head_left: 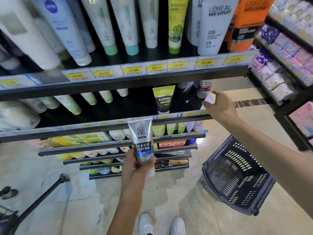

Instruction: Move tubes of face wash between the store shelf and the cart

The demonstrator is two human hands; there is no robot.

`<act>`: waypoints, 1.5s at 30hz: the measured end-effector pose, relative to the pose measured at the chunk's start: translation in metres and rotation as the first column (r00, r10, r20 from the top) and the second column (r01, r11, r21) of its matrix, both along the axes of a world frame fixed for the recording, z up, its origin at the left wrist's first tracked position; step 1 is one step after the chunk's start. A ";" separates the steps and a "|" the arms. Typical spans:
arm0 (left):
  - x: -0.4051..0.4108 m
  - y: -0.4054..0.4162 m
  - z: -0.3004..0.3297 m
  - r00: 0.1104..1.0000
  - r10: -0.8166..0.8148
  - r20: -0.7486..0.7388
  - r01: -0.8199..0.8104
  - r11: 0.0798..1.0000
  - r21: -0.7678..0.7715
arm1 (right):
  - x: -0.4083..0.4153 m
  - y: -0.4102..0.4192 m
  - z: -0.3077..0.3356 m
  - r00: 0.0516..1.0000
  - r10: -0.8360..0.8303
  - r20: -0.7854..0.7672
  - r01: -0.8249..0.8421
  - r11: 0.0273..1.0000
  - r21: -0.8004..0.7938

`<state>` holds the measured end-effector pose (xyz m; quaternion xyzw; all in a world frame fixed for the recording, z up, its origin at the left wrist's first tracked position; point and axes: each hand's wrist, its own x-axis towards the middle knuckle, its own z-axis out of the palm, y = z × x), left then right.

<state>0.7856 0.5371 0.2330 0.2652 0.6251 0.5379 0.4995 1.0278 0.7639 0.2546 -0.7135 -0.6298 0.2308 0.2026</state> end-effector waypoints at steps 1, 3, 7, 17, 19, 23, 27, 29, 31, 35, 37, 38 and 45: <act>-0.003 -0.003 0.008 1.000 0.014 -0.010 -0.014 1.000 0.006 | -0.006 -0.016 0.006 0.996 0.066 0.053 -0.067 0.998 0.020; -0.009 -0.011 0.026 0.999 0.045 -0.018 -0.045 0.999 0.017 | -0.019 -0.044 0.021 0.967 0.206 0.149 -0.217 0.974 0.061; -0.025 -0.030 0.061 0.996 0.087 -0.009 -0.086 0.995 0.048 | -0.062 -0.093 0.060 0.893 0.376 0.246 -0.405 0.911 0.077; -0.092 -0.087 0.111 0.974 0.225 -0.018 -0.222 0.971 0.092 | -0.177 -0.165 0.128 0.769 0.578 0.273 -0.633 0.748 0.201; -0.112 -0.096 0.118 0.972 0.235 -0.020 -0.232 0.967 0.108 | -0.203 -0.175 0.138 0.766 0.588 0.258 -0.640 0.732 0.231; -0.156 -0.113 0.132 0.964 0.263 -0.035 -0.254 0.955 0.154 | -0.257 -0.190 0.155 0.760 0.593 0.267 -0.649 0.715 0.260; -0.207 -0.116 0.145 0.968 0.239 -0.080 -0.221 0.957 0.190 | -0.305 -0.193 0.170 0.764 0.574 0.296 -0.643 0.714 0.275; -0.231 -0.111 0.152 0.965 0.236 -0.111 -0.210 0.956 0.206 | -0.324 -0.190 0.175 0.774 0.552 0.308 -0.630 0.719 0.295; -0.251 -0.103 0.161 0.962 0.236 -0.137 -0.201 0.953 0.228 | -0.340 -0.182 0.179 0.795 0.524 0.306 -0.605 0.727 0.326; -0.281 -0.075 0.179 0.953 0.229 -0.200 -0.180 0.954 0.240 | -0.359 -0.157 0.180 0.813 0.465 0.352 -0.575 0.738 0.353; -0.292 -0.057 0.186 0.951 0.214 -0.225 -0.153 0.953 0.261 | -0.363 -0.144 0.181 0.808 0.439 0.392 -0.572 0.742 0.348; -0.296 -0.048 0.190 0.951 0.207 -0.229 -0.141 0.951 0.274 | -0.365 -0.138 0.182 0.805 0.429 0.409 -0.572 0.744 0.346; -0.302 0.008 0.216 0.941 0.220 -0.256 -0.127 0.933 0.337 | -0.367 -0.098 0.174 0.768 0.460 0.446 -0.586 0.786 0.199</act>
